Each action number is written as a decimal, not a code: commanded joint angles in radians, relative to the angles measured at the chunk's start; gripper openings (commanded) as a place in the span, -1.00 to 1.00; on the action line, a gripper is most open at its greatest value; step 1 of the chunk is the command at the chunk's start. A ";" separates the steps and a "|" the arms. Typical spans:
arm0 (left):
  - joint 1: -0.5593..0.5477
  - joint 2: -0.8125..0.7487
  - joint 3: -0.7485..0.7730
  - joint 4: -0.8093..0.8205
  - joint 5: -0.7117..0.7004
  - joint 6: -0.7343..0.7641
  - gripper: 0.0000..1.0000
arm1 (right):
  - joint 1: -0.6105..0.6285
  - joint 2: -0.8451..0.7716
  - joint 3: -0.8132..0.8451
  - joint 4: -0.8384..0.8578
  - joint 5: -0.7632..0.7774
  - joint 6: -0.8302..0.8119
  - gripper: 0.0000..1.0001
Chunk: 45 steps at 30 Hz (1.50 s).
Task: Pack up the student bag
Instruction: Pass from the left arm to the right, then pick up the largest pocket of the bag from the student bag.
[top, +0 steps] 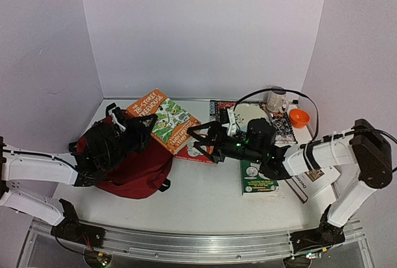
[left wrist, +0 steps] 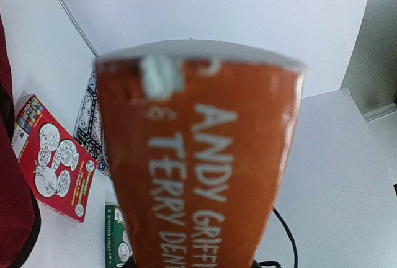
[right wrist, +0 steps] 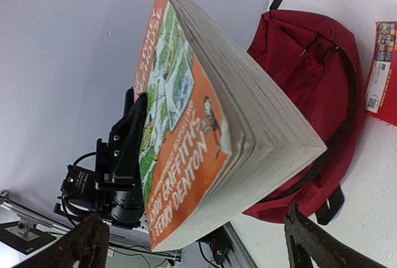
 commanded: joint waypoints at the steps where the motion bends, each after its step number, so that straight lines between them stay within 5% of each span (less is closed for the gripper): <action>1: 0.004 -0.006 0.082 0.191 0.022 -0.029 -1.00 | 0.010 0.051 0.078 0.199 -0.023 0.038 0.97; 7: 0.004 -0.013 0.048 0.208 0.040 -0.073 -1.00 | -0.001 0.076 0.158 0.215 -0.045 0.002 0.93; 11: 0.004 -0.030 0.021 0.214 0.050 -0.101 -1.00 | -0.016 0.075 0.195 0.223 -0.053 -0.020 0.74; 23: 0.004 -0.050 -0.021 0.226 0.100 -0.129 -1.00 | -0.056 0.086 0.230 0.225 -0.039 -0.048 -0.04; 28: 0.004 -0.065 -0.057 0.227 0.110 -0.138 -0.98 | -0.072 0.094 0.236 0.228 -0.054 -0.048 -0.59; 31: 0.004 -0.084 -0.099 0.227 0.106 -0.109 -0.77 | -0.086 0.088 0.226 0.228 -0.068 -0.041 -1.00; 38: 0.010 -0.130 -0.199 0.186 0.111 0.031 -0.06 | -0.123 0.024 0.153 0.224 -0.065 -0.053 -1.00; 45: 0.018 -0.197 -0.116 -0.155 0.101 0.291 0.56 | -0.171 -0.063 0.069 0.179 -0.056 -0.061 -1.00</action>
